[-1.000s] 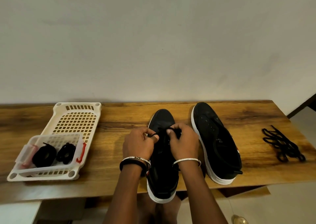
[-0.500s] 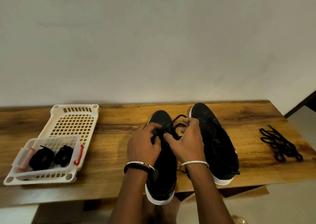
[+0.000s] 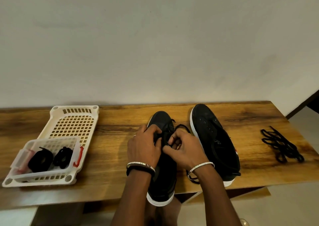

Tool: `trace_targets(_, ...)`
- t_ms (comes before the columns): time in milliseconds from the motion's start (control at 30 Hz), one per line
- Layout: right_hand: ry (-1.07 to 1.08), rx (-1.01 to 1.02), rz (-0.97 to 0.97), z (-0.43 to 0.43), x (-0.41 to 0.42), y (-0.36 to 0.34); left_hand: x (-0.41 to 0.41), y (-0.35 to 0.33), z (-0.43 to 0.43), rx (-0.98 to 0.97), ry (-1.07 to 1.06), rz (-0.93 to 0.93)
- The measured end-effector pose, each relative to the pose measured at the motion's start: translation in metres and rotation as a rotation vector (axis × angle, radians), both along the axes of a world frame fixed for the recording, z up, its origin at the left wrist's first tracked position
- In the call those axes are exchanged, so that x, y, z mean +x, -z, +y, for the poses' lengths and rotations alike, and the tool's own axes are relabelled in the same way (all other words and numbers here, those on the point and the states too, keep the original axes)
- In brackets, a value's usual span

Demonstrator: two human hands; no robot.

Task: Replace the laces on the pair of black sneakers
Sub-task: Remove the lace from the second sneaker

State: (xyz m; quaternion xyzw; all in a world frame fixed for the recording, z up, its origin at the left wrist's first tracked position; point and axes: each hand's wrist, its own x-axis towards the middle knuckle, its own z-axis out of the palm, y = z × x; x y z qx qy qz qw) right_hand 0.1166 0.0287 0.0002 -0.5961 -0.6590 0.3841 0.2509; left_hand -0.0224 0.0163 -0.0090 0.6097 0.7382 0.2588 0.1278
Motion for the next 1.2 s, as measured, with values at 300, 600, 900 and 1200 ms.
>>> trace_targets(300,0.1,0.016,0.037,0.003,0.003,0.005,0.007,0.0,-0.001,-0.008,0.023,0.093)
trace_targets(600,0.102,-0.048,0.103,0.002,0.007,0.002,0.011,-0.001,-0.001,0.021,-0.042,0.077)
trace_targets(900,0.134,-0.08,0.157,0.002,0.006,0.002,-0.007,0.011,0.014,-0.132,-0.571,-1.215)
trace_targets(1200,0.101,0.028,0.053,0.003,0.006,0.005,0.009,-0.009,0.002,0.038,-0.101,-0.147)
